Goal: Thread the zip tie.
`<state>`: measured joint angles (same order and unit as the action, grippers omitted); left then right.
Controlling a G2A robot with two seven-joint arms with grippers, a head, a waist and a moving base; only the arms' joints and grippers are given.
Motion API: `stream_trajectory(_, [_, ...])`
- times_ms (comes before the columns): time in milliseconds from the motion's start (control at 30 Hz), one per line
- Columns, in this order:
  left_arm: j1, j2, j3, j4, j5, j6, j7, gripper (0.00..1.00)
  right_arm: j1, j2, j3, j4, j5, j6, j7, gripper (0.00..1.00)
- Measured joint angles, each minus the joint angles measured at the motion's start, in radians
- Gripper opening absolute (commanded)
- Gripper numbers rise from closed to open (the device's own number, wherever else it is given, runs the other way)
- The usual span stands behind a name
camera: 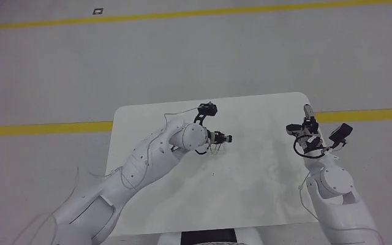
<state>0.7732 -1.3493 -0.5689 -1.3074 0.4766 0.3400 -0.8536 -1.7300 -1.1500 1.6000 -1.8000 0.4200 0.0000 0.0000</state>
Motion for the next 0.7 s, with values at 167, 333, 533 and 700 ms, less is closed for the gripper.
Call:
stream_trajectory(167, [0.000,0.000,0.000,-0.003,0.000,0.000,0.001,1.00,0.000,0.000,0.000,0.000,0.000,0.000,0.000,1.00])
stream_trajectory(333, [0.000,0.000,0.000,-0.003,0.000,0.000,0.001,1.00,0.000,0.000,0.000,0.000,0.000,0.000,0.000,1.00])
stream_trajectory(533, [-0.016,-0.013,0.038,0.002,0.071,0.000,0.008,1.00,0.000,0.000,0.000,0.000,0.000,0.000,0.000,1.00])
stream_trajectory(700, [-0.051,-0.047,0.087,0.039,0.133,0.000,0.008,1.00,0.000,0.000,0.000,0.000,0.000,0.000,0.000,1.00])
